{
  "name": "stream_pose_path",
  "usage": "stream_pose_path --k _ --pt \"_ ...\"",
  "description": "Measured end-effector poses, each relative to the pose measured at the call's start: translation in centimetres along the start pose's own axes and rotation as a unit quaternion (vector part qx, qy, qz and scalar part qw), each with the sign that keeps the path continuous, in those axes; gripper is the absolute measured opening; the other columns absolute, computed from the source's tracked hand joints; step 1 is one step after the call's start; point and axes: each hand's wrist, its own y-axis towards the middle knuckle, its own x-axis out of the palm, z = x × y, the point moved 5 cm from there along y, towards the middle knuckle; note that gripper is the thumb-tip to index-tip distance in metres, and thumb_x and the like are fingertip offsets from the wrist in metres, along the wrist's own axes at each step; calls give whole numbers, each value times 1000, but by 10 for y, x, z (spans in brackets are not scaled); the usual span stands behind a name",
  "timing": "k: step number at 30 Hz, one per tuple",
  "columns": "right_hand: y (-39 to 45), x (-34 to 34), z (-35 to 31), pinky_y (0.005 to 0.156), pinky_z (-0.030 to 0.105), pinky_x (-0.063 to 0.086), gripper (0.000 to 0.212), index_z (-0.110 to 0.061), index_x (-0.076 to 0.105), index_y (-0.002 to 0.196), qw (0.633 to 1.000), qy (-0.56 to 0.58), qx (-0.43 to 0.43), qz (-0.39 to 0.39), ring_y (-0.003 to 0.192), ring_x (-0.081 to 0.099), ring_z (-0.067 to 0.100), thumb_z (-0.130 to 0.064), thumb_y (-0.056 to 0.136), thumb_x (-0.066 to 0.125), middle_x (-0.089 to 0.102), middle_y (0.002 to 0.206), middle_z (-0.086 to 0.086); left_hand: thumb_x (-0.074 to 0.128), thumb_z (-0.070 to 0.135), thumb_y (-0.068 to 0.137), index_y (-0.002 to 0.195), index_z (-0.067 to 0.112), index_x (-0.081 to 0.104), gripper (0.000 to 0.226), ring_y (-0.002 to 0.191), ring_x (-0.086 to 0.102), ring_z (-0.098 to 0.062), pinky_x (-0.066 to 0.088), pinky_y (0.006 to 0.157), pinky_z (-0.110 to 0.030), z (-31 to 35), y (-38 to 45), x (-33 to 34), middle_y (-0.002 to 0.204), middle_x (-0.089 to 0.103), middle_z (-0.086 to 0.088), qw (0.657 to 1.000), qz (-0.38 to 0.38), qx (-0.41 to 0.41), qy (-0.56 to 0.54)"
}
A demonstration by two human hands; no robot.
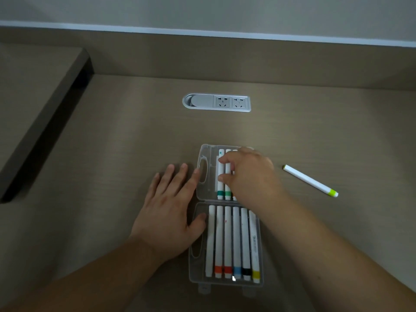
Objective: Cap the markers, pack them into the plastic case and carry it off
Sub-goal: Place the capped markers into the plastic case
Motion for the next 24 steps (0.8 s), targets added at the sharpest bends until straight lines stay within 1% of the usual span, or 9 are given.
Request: stream_pose_path --k 3,9,10,12,14,15,17,20,24 --pt "-3 2 -1 96 37 41 36 -39 61 125 999 -29 -16 -8 116 54 19 -46 89 61 60 124 -2 29 70 84 158 37 -9 89 153 -18 -14 -5 125 -43 0 0 1 168 -6 5 1000 3 2 -3" --pt "-9 -2 2 94 37 47 33 -35 66 120 1000 21 -18 -9 107 57 19 -41 88 64 60 117 -1 30 69 85 158 36 -9 88 153 -16 -15 -4 125 -43 -1 -1 2 168 -4 4 1000 3 2 6" --pt "-14 -8 8 92 37 49 29 -31 69 116 999 50 -4 13 101 60 19 -36 88 64 62 111 0 29 69 85 158 36 -9 88 153 -17 -14 -5 125 -43 -2 -1 2 168 -5 5 1000 1 0 6" --pt "-26 -29 37 84 39 52 20 -21 73 105 990 92 51 92 90 64 26 -23 86 65 67 99 4 28 69 85 158 36 -9 88 152 -19 -14 -5 125 -43 -1 0 1 168 -6 6 1000 1 -2 -1" --pt "-40 -50 75 82 43 53 20 -16 73 103 981 58 116 147 90 66 33 -20 84 66 70 98 10 27 69 85 157 36 -10 87 152 -21 -13 -5 125 -43 -1 -1 1 168 -8 6 1000 -2 1 -4" --pt "-46 -57 94 80 44 54 21 -15 73 102 977 22 147 150 90 66 36 -21 83 67 70 97 13 27 69 85 157 37 -10 87 152 -21 -13 -4 125 -43 -2 -1 1 167 -9 6 1000 -3 2 -4" --pt "-55 -64 123 75 43 54 21 -13 72 98 971 -57 200 115 85 65 40 -24 82 67 66 91 16 27 69 84 158 37 -9 88 152 -20 -13 -4 125 -44 -2 -1 2 168 -7 6 1000 0 2 -8" --pt "-64 -57 132 70 38 51 16 -19 73 93 968 -124 214 50 79 62 38 -28 82 65 58 83 10 29 69 84 157 39 -10 88 152 -20 -13 -4 125 -43 -3 -1 3 167 -7 7 1000 -1 2 -14" --pt "-65 -51 126 72 38 51 14 -23 76 92 974 -69 198 82 80 62 36 -23 80 69 62 85 8 29 70 84 156 40 -11 88 152 -20 -13 -4 124 -43 -2 0 3 167 -8 7 1000 -2 1 -17"
